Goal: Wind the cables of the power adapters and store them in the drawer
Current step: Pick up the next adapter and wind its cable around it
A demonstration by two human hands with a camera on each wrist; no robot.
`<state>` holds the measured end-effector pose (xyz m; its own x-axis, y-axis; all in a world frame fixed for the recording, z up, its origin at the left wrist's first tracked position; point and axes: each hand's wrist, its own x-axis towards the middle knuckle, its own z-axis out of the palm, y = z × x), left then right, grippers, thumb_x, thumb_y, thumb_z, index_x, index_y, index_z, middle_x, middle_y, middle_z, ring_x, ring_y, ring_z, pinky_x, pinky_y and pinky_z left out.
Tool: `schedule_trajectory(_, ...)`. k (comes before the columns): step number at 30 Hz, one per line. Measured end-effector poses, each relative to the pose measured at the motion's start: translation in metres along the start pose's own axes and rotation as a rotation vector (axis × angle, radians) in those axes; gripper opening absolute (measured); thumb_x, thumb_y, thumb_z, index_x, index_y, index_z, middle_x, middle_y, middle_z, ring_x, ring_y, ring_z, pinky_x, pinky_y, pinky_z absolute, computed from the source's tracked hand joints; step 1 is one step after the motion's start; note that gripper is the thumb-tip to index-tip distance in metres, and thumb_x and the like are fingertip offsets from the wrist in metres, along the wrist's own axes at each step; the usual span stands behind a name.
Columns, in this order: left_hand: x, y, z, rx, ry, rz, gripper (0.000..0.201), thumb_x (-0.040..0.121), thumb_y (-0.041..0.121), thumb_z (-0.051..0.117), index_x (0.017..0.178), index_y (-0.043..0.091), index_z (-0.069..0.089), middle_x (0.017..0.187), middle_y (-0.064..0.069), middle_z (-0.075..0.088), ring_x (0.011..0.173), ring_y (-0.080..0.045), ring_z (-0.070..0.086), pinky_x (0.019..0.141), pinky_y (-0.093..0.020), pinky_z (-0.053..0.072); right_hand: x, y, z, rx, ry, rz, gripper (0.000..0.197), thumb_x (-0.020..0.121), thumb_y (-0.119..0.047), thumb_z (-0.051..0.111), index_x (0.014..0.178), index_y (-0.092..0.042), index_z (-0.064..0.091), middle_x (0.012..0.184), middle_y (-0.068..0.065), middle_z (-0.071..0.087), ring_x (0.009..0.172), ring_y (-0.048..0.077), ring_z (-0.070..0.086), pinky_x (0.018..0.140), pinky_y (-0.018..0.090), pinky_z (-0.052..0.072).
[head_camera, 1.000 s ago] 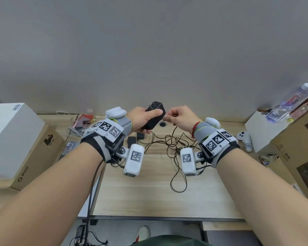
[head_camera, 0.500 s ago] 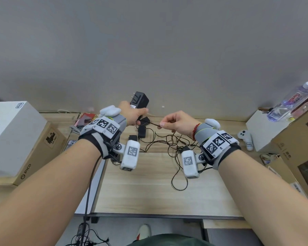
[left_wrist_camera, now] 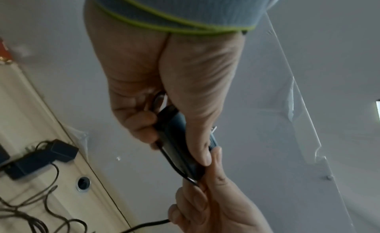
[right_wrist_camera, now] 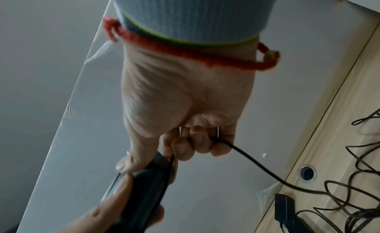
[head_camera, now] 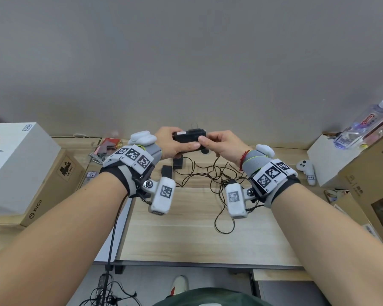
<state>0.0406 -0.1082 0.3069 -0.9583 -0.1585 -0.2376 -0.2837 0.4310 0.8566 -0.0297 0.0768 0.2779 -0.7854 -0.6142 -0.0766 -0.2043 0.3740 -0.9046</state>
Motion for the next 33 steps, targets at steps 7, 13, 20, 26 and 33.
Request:
schedule_trajectory(7,0.002,0.002,0.002,-0.410,0.079,-0.022,0.035,0.075,0.019,0.083,0.104,0.008,0.066,0.101,-0.017,0.065,0.056,-0.017,0.068,0.053,-0.020,0.055,0.002,-0.003,0.016,0.085,0.068,0.026,0.045,0.101,-0.038,0.049,0.063,-0.017,0.057,0.049,-0.013,0.040,0.067,0.021,0.045,0.057,0.028,0.038)
schedule_trajectory(13,0.002,0.005,-0.004,-0.432,0.182,-0.035,0.035,0.068,0.019,0.088,0.093,0.007,0.067,0.088,-0.016,0.069,0.050,-0.020,0.066,0.046,-0.019,0.051,-0.002,-0.006,0.019,0.014,0.017,0.000,0.038,0.099,-0.040,0.053,0.068,-0.025,0.069,0.070,0.012,0.042,0.054,0.019,0.035,0.051,0.027,0.028)
schedule_trajectory(20,0.002,0.003,-0.030,-0.177,0.228,-0.016,0.036,0.061,0.021,0.092,0.087,0.015,0.068,0.093,-0.012,0.070,0.064,-0.025,0.073,0.060,-0.036,0.062,-0.008,0.003,0.010,0.029,0.035,-0.005,0.023,0.091,-0.040,0.067,0.081,-0.022,0.078,0.068,0.004,0.056,0.061,0.023,0.039,0.056,0.025,0.033)
schedule_trajectory(26,-0.003,-0.003,-0.016,-0.045,0.106,-0.010,0.033,0.064,0.017,0.091,0.088,0.015,0.068,0.088,-0.013,0.072,0.064,-0.021,0.072,0.056,-0.030,0.059,0.002,-0.019,0.004,-0.003,0.090,-0.048,0.017,0.086,-0.030,0.075,0.074,-0.019,0.073,0.057,-0.008,0.048,0.057,0.012,0.037,0.056,0.025,0.032)
schedule_trajectory(33,-0.006,0.000,-0.015,-0.016,-0.018,-0.027,0.032,0.065,0.012,0.089,0.089,0.012,0.067,0.084,-0.012,0.069,0.062,-0.023,0.070,0.064,-0.037,0.062,0.006,-0.026,-0.004,0.047,0.131,-0.096,0.019,0.078,-0.024,0.082,0.071,-0.013,0.068,0.067,0.006,0.051,0.063,0.015,0.044,0.060,0.024,0.041)
